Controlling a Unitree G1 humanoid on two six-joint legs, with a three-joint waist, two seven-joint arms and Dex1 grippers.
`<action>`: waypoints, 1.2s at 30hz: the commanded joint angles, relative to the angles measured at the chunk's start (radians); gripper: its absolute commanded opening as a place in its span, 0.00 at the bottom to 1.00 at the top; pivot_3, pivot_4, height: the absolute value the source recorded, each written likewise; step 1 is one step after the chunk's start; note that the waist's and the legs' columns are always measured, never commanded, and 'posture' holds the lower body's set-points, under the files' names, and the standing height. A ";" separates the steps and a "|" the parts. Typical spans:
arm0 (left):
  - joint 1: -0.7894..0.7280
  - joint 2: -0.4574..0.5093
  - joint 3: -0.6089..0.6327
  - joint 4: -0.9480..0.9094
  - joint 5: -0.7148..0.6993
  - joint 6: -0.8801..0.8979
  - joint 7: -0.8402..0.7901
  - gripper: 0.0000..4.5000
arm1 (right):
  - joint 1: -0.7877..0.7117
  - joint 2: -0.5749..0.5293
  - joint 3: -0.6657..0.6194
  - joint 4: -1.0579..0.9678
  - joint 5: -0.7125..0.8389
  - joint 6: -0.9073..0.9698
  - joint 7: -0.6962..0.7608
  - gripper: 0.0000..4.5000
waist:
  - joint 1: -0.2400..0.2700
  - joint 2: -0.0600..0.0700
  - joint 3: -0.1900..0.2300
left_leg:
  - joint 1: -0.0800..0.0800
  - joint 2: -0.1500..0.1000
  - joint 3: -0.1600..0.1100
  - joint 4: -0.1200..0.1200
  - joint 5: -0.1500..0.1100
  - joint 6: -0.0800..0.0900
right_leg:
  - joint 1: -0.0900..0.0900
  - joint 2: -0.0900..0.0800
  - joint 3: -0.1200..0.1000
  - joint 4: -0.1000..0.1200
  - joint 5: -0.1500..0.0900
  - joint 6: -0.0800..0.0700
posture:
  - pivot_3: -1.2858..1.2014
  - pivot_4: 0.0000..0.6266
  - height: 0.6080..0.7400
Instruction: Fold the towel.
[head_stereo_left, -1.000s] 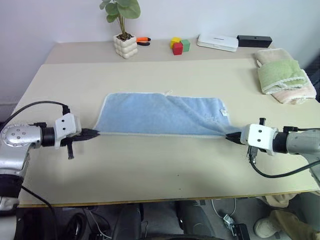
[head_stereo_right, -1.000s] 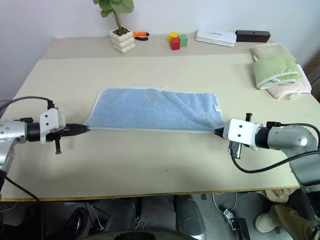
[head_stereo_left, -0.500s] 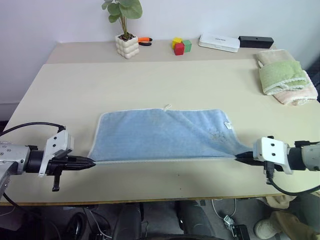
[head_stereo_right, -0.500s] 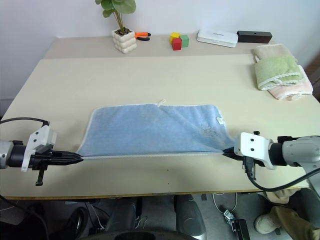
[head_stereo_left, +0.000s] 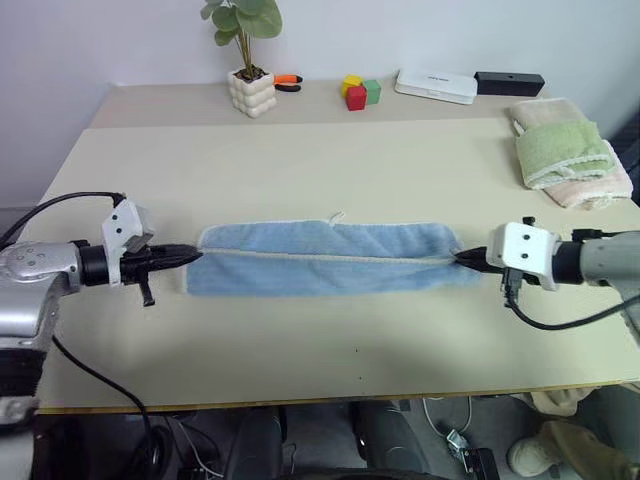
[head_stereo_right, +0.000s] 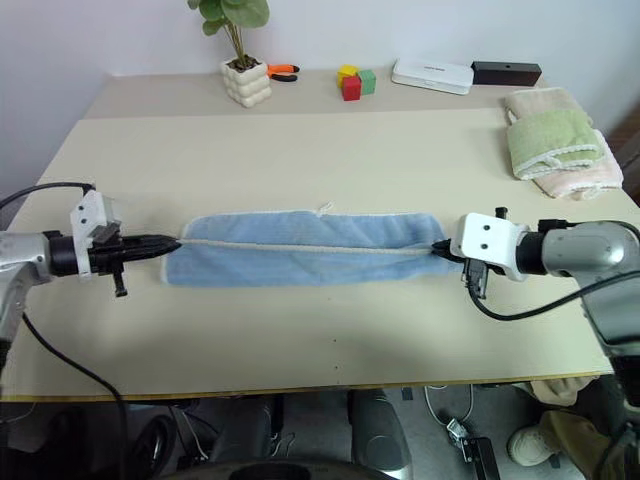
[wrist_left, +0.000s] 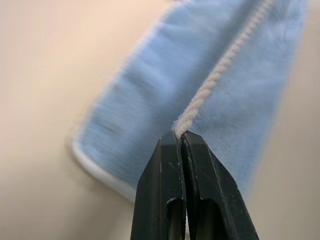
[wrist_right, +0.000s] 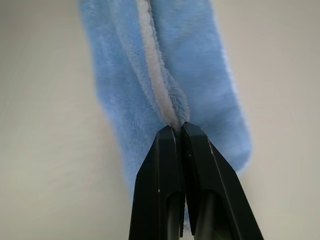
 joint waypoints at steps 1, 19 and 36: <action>-0.083 -0.028 -0.019 0.123 0.072 -0.120 0.042 0.00 | -0.101 0.043 0.046 0.138 -0.090 -0.131 -0.053 0.01 | 0.000 0.000 0.000 | 0.000 0.000 0.000 0.000 0.000 0.000 | 0.000 0.000 0.000 0.000 0.000 0.000 | 0.52 0.24 1.00; -0.280 -0.141 -0.086 0.487 0.250 -0.458 0.156 0.00 | -0.276 0.186 0.133 0.458 -0.229 -0.332 -0.176 0.01 | -0.001 0.000 0.000 | -0.001 0.000 0.000 0.004 0.000 0.001 | 0.000 0.000 0.000 0.003 0.000 0.000 | 0.52 0.24 1.00; -0.318 -0.175 -0.073 0.577 0.260 -0.450 0.197 0.65 | -0.272 0.261 0.132 0.462 -0.249 -0.270 -0.254 0.66 | -0.001 0.000 0.000 | -0.001 -0.001 -0.001 0.005 -0.001 0.001 | 0.000 0.000 0.000 0.004 0.000 0.000 | 0.52 0.24 1.00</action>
